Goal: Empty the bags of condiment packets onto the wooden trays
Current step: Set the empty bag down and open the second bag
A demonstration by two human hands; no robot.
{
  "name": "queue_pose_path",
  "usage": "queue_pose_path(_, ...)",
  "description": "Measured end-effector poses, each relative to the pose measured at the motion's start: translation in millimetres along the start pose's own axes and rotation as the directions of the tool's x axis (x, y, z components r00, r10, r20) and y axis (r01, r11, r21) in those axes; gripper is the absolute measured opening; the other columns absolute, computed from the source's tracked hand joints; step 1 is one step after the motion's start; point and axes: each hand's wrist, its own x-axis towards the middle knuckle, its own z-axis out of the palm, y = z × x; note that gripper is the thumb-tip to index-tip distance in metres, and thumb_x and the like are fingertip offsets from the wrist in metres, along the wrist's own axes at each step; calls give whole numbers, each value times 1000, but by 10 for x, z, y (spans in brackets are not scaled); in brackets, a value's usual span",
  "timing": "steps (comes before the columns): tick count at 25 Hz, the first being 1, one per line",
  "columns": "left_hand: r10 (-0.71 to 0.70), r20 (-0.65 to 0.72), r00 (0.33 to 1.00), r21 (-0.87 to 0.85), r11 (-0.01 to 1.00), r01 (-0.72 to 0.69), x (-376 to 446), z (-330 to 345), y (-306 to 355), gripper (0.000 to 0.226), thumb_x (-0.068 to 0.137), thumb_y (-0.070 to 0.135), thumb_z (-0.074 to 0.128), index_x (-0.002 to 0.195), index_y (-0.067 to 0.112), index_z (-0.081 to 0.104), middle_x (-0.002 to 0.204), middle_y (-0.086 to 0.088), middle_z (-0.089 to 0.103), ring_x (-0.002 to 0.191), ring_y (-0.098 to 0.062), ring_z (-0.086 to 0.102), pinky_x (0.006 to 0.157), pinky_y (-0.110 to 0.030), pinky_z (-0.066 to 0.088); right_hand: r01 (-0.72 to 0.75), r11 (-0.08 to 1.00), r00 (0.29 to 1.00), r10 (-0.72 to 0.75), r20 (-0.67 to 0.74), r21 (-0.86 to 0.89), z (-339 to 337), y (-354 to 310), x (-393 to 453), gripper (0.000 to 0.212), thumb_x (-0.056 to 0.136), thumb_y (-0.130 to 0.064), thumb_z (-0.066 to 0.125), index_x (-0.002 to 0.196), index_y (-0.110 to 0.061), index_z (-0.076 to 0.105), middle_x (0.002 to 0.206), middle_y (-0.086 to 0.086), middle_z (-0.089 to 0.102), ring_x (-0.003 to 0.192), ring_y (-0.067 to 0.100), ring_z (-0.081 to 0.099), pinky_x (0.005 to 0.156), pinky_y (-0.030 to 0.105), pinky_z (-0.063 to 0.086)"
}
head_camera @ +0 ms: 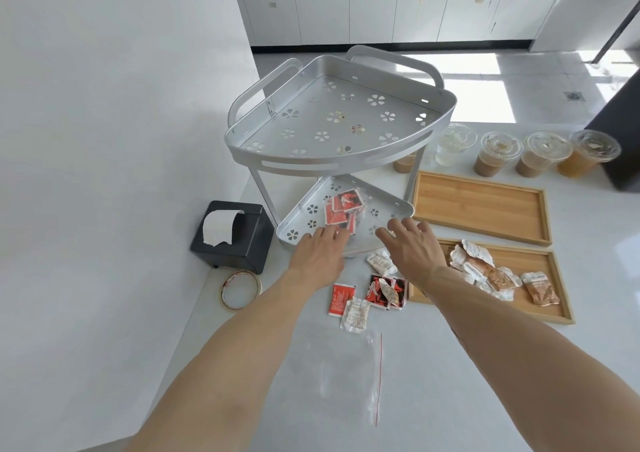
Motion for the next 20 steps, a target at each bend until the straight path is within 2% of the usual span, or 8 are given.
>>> queue_pose_path(4,-4,-35,999,-49,999,3,-56,-55,-124,14,100,16,43,112,15,48,111,-5,59,96,-27,59,72,-38,45,-12,999,999,13,-38,37,-111,-51,59,28,73,-8,78,95,-18,67,84,3,65,79,26,58,70,38,47)
queue_pose_path(7,-66,-75,995,-112,992,57,-105,-134,-209,13,102,17,37,108,15,48,105,-3,59,90,-25,56,64,-35,40,-5,998,997,9,-72,61,-220,-34,81,17,74,-10,79,85,-19,68,70,-2,64,73,25,57,67,35,43)
queue_pose_path(10,-90,-122,988,-124,989,74,-180,-227,-255,11,101,14,39,106,16,48,104,-1,60,88,-24,56,60,-34,40,4,997,991,6,-133,75,-349,-22,65,11,78,-12,76,83,-20,70,70,-3,67,74,24,59,66,32,39)
queue_pose_path(13,-148,-173,974,-198,974,113,-204,-413,-238,11,99,12,41,106,15,49,106,1,58,89,-23,56,60,-34,38,-34,982,976,73,-207,186,-562,6,37,6,87,-14,67,86,-19,71,78,-3,70,81,25,59,69,34,39)
queue_pose_path(17,-223,-254,941,-331,934,132,-239,-722,-85,9,99,11,39,103,15,47,99,-1,56,70,-25,52,60,-32,34,-128,937,943,216,-253,325,-917,100,-45,15,93,-25,61,92,-22,75,90,-2,73,93,28,58,73,36,41)
queue_pose_path(20,-265,-304,915,-419,900,121,-297,-920,93,10,100,11,38,102,12,48,99,-3,56,75,-28,55,63,-36,40,-150,895,924,278,-263,421,-1152,196,-187,17,93,-27,61,98,-24,77,96,0,74,95,28,56,75,37,43)
